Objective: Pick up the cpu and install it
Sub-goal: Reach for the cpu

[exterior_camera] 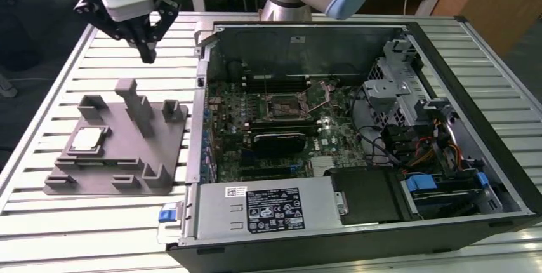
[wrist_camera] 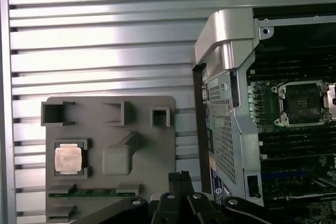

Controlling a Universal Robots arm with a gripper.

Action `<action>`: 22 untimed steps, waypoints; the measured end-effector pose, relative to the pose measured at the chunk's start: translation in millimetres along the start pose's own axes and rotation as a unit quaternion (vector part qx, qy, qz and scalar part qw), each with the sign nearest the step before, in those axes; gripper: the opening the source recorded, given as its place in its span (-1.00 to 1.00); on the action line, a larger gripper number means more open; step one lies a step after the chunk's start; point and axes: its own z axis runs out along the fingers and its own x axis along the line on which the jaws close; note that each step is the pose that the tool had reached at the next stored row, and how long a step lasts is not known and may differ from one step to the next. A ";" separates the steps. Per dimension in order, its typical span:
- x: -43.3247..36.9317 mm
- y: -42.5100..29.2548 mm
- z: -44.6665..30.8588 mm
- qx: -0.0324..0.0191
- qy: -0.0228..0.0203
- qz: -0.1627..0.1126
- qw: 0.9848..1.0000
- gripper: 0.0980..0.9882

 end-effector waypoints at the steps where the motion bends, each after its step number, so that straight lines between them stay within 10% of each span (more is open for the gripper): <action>1: 2.4 -0.2 0.6 0.000 0.000 0.000 1.000 -0.98; 22: 52.9 -4.7 15.6 0.000 0.000 0.000 1.000 -0.98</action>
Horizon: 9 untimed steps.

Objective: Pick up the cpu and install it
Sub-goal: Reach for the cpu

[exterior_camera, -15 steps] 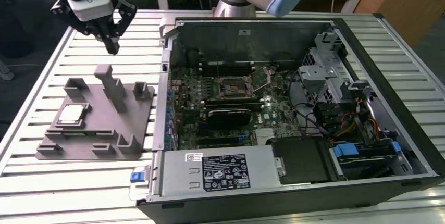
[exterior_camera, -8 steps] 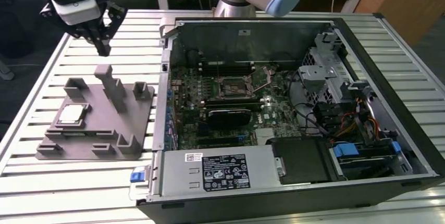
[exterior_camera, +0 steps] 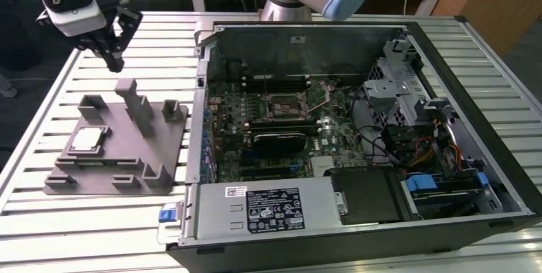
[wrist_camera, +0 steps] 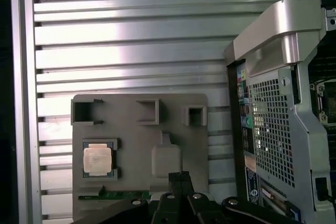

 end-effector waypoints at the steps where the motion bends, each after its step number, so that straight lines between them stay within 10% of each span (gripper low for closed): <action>1: 2.1 -0.2 0.8 0.000 0.000 0.000 1.000 -0.98; 9: 20.2 -1.9 7.6 0.000 0.000 0.000 1.000 -0.98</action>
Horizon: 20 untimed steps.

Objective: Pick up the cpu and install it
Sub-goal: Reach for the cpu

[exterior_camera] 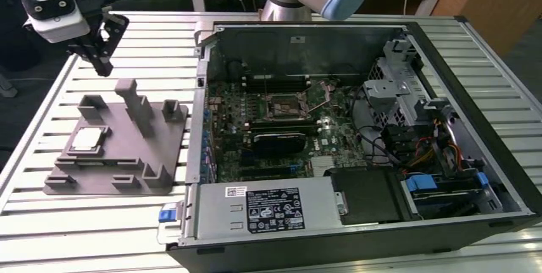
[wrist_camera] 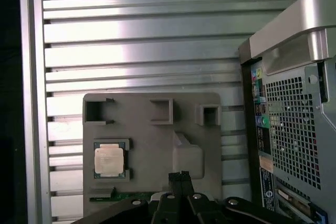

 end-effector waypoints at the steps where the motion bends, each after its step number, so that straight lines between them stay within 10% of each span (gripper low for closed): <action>1: 2.3 -0.2 0.8 0.000 0.000 0.000 1.000 -0.98; 20: 37.9 -3.7 19.2 0.000 0.000 0.000 1.000 -0.98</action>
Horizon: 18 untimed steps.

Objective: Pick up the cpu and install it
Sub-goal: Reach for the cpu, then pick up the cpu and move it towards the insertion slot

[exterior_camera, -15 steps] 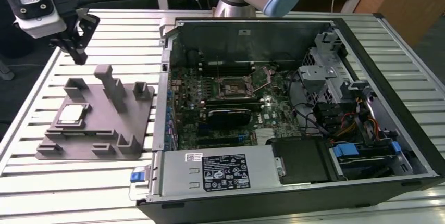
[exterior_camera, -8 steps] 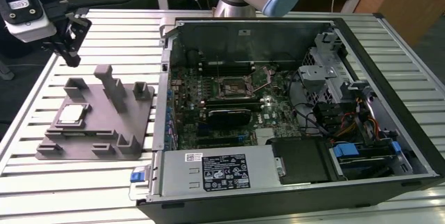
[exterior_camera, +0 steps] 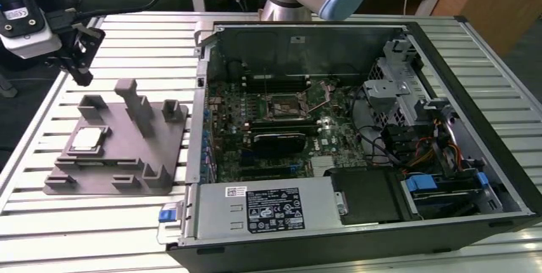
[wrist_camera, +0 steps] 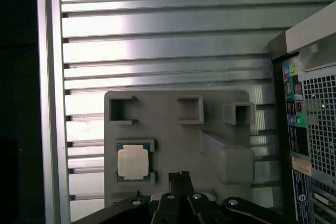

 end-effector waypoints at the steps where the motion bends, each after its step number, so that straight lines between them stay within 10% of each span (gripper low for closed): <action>1: 0.9 -0.1 1.2 0.000 0.000 0.000 1.000 -0.98; 18: 4.7 -0.8 7.9 0.000 0.001 0.000 1.000 -0.98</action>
